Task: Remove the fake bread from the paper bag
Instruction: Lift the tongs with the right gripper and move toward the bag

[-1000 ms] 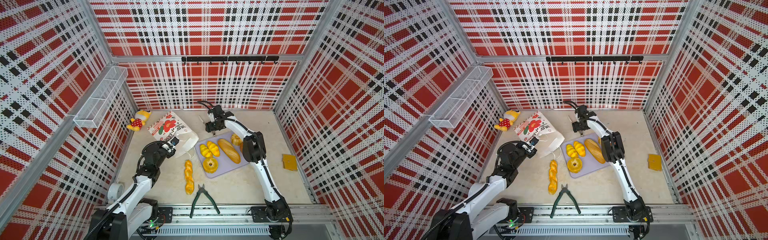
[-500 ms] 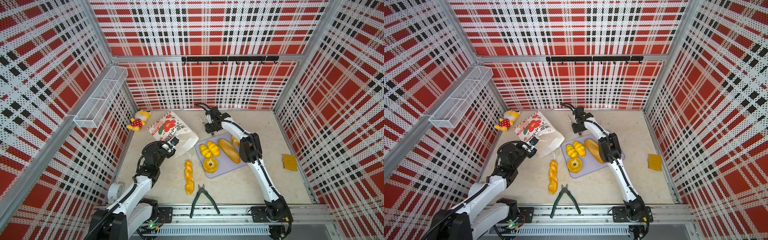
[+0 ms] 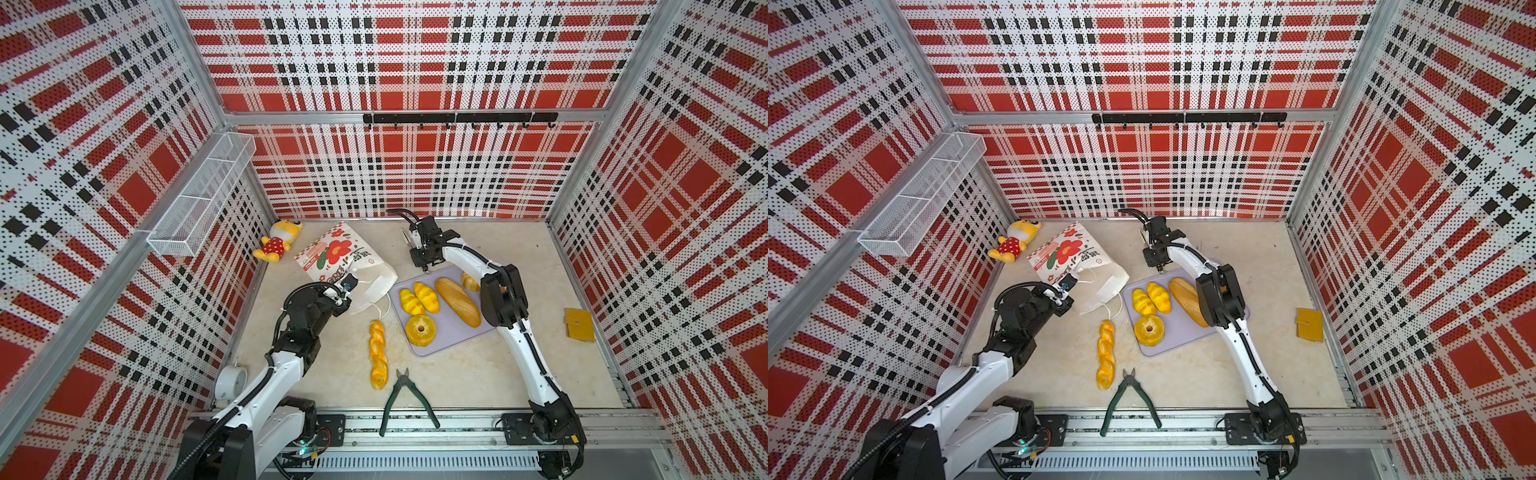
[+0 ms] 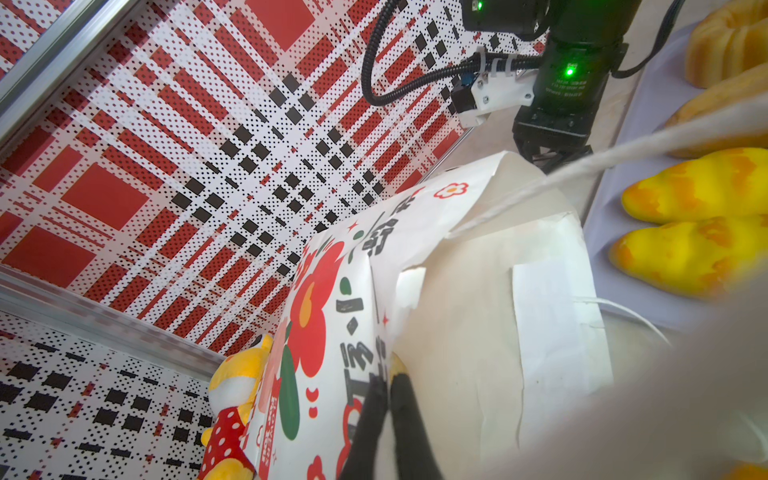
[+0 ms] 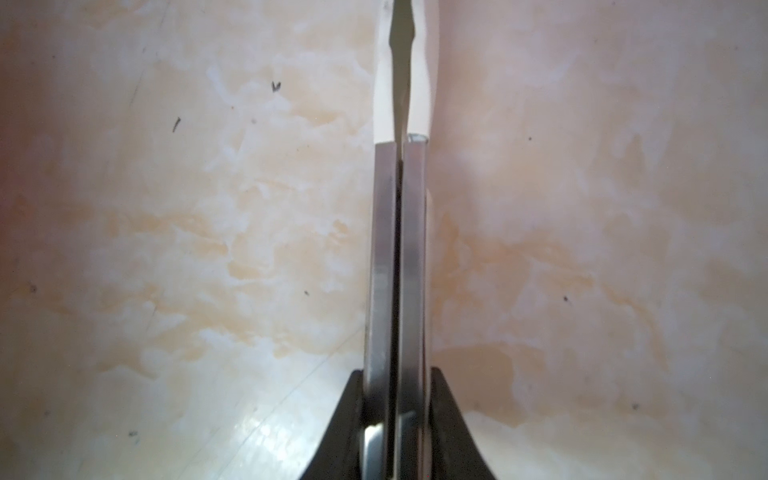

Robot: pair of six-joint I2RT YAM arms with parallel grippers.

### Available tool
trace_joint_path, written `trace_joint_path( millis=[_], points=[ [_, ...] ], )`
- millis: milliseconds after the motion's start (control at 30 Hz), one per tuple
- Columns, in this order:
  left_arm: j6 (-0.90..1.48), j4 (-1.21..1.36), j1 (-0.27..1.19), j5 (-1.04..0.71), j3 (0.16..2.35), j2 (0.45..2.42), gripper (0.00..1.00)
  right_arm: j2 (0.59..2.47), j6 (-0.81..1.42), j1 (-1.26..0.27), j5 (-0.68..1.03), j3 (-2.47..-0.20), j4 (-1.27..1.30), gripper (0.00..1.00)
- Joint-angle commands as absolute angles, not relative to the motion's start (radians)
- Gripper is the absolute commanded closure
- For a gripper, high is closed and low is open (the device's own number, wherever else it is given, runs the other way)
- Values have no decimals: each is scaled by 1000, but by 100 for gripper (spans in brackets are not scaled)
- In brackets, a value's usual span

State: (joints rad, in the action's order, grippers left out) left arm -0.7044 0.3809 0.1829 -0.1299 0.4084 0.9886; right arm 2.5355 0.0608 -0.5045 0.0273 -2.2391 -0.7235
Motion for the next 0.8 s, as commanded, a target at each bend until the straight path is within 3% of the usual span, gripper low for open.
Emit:
trace_joint_path(
  millis=[0,267,767],
  points=[
    [-703,403,183,-132,414,991,100,2381,65,-508,55,-2181,-668,86],
    [-693,430,183,-140,436,1036,100,2133,199,-476,228,-1951,-666,100],
    [-660,457,175,-143,416,1043,100,1621,388,-508,477,-1409,-656,100]
  ],
)
